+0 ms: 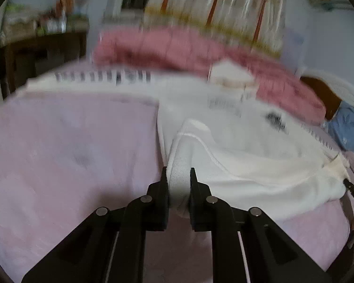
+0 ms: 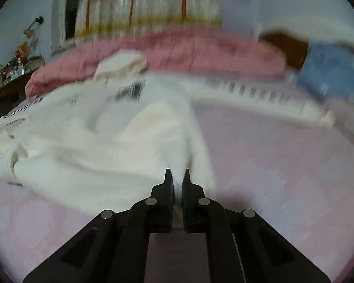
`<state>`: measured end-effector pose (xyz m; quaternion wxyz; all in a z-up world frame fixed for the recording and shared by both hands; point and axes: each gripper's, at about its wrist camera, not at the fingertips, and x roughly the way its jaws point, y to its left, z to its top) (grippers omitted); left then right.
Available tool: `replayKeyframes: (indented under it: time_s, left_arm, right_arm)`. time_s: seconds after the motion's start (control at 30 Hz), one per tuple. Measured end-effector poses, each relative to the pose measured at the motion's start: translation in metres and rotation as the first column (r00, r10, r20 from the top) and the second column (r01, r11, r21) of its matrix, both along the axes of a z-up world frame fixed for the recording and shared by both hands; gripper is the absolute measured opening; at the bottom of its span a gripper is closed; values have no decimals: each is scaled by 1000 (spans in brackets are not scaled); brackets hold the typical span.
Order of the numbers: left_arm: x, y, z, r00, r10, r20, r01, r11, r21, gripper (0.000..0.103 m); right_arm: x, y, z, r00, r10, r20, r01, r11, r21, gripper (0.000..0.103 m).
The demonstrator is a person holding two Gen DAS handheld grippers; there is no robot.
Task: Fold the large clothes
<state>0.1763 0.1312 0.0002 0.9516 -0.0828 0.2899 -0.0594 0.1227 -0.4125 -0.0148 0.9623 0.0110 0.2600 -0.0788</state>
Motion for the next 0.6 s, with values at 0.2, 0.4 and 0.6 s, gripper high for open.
replayKeyframes:
  time_s: [0.2, 0.4, 0.6]
  left_arm:
    - [4, -7, -7, 998, 64, -8, -63, 991, 119, 13]
    - [20, -16, -39, 985, 110, -131, -80, 972, 221, 15]
    - [7, -10, -29, 992, 111, -55, -99, 978, 181, 32]
  right_arm:
    - [-2, -33, 11, 995, -93, 42, 87, 987, 133, 5]
    - [23, -24, -8, 993, -68, -101, 75, 995, 66, 5]
    - [8, -30, 0, 997, -72, -9, 73, 992, 99, 33]
